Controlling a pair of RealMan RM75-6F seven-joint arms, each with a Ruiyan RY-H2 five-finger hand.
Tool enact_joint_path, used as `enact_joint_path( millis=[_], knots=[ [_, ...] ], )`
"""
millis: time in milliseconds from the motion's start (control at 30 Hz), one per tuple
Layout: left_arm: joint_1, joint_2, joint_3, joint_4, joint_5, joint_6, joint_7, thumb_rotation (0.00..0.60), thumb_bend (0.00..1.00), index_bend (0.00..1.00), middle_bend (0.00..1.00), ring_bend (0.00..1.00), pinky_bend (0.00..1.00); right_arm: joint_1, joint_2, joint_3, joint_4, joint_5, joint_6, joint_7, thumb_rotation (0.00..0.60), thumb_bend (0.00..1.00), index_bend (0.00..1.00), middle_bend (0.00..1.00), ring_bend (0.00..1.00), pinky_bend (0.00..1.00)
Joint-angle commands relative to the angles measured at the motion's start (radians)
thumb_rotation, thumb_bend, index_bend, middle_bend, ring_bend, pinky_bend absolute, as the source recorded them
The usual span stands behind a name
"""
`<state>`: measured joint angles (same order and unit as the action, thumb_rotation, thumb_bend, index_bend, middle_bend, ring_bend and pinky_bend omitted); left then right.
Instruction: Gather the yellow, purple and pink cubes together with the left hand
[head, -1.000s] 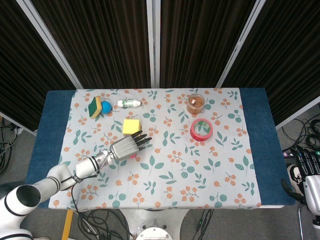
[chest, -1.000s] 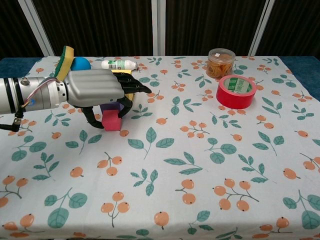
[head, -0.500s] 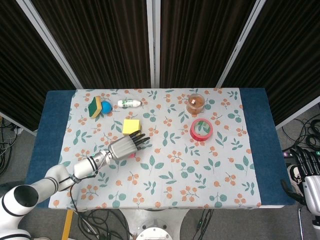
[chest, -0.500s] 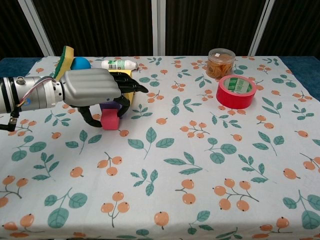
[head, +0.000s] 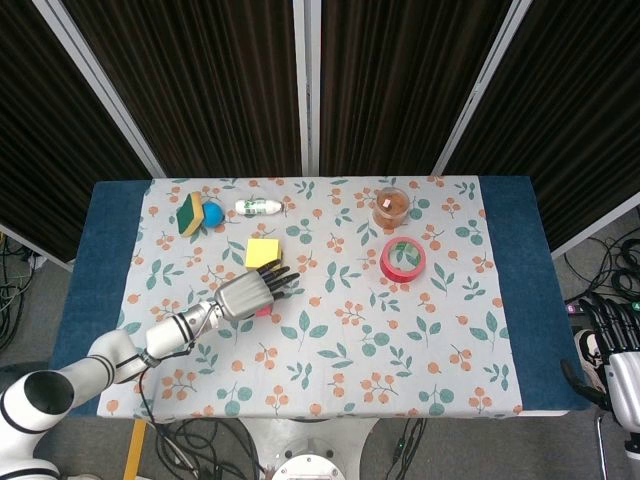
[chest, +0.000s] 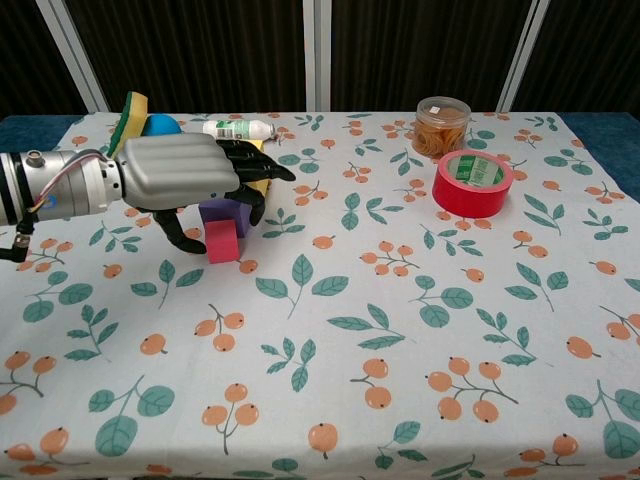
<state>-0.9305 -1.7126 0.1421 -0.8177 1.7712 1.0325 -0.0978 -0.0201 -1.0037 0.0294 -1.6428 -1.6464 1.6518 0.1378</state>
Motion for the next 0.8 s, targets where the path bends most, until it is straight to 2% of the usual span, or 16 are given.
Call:
enact_joint_path(
  millis=[33, 167, 300, 500, 667, 800],
  knots=[
    [0.013, 0.018, -0.01, -0.023, -0.005, 0.037, -0.009, 0.6, 0.22, 0.37, 0.02, 0.01, 0.1, -0.001, 0.001, -0.001, -0.001, -0.002, 0.001, 0.0, 0.6, 0.22, 0.0, 0.02, 0.0, 0.04],
    [0.05, 0.065, -0.036, -0.081, -0.017, 0.13, 0.007, 0.6, 0.22, 0.36, 0.02, 0.01, 0.1, 0.0, 0.003, -0.003, -0.001, -0.004, -0.002, 0.002, 0.6, 0.22, 0.0, 0.02, 0.0, 0.04],
    [0.076, 0.091, -0.066, -0.146, -0.053, 0.158, -0.004, 0.6, 0.21, 0.35, 0.02, 0.01, 0.1, 0.001, 0.001, -0.004, 0.0, -0.009, -0.002, 0.002, 0.6, 0.22, 0.0, 0.02, 0.0, 0.04],
    [0.083, 0.056, -0.091, -0.191, -0.093, 0.118, 0.0, 0.6, 0.16, 0.29, 0.02, 0.01, 0.1, 0.0, 0.001, -0.004, -0.002, -0.014, 0.005, -0.001, 0.6, 0.22, 0.0, 0.02, 0.0, 0.04],
    [0.08, 0.006, -0.094, -0.179, -0.106, 0.071, 0.054, 0.6, 0.08, 0.18, 0.0, 0.01, 0.1, -0.002, 0.003, -0.003, -0.005, -0.013, 0.01, -0.003, 0.6, 0.22, 0.0, 0.02, 0.0, 0.04],
    [0.087, -0.038, -0.094, -0.144, -0.108, 0.058, 0.107, 0.6, 0.05, 0.15, 0.0, 0.01, 0.1, 0.0, 0.003, -0.003, -0.004, -0.012, 0.005, -0.003, 0.6, 0.22, 0.0, 0.02, 0.0, 0.04]
  ],
)
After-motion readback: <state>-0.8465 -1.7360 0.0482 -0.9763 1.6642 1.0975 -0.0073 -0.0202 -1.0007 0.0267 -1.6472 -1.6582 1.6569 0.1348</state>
